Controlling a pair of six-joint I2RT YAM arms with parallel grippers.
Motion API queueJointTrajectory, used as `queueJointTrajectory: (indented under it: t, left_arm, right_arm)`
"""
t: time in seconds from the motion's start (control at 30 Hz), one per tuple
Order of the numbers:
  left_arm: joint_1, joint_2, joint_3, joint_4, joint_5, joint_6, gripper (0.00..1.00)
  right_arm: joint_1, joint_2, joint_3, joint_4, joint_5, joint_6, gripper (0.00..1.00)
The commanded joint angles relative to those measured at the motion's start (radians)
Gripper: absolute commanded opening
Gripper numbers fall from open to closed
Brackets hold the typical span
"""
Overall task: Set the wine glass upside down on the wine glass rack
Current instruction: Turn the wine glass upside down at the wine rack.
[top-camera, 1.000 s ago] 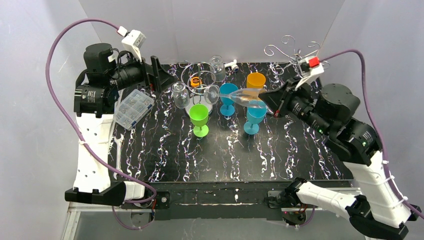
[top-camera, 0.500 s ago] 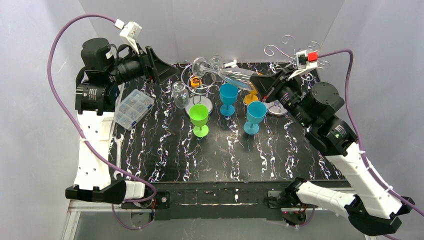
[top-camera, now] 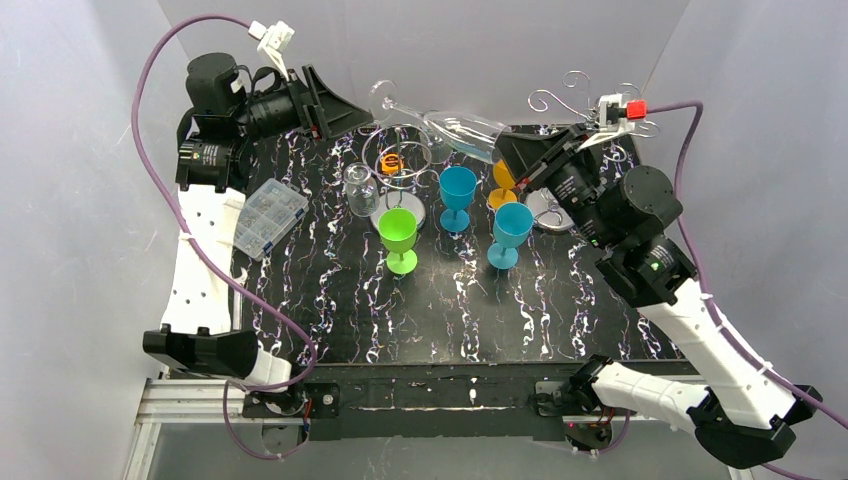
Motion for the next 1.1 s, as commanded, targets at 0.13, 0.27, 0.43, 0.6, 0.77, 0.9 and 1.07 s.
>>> queueJointTrajectory:
  t: [0.13,0.27,0.43,0.6,0.77,0.9,1.07]
  left_arm:
    - [-0.022,0.029,0.069,0.088,0.094,-0.074,0.53]
    - [-0.031,0.037,0.073,0.089,0.100,-0.044,0.31]
    - [-0.045,0.060,0.104,0.074,0.087,0.003,0.22]
    - [-0.073,0.074,0.163,0.009,-0.001,0.128,0.02]
    - [-0.096,0.060,0.188,0.001,-0.087,0.312,0.00]
    - [-0.111,0.043,0.208,0.011,-0.170,0.489,0.00]
    - [-0.122,-0.006,0.149,0.168,-0.188,0.675,0.00]
  right_arm:
    - [0.004,0.005,-0.062,0.209,0.002,0.065,0.01]
    - [0.004,0.014,-0.068,0.228,-0.004,0.076,0.01]
    - [0.005,0.019,-0.099,0.259,-0.019,0.100,0.01]
    - [0.005,0.029,-0.108,0.253,-0.045,0.112,0.01]
    - [0.005,0.039,-0.092,0.134,-0.051,0.113,0.11]
    - [0.005,0.014,-0.099,0.016,-0.066,0.085,0.56]
    - [0.005,-0.068,-0.164,-0.158,-0.085,0.038,0.84]
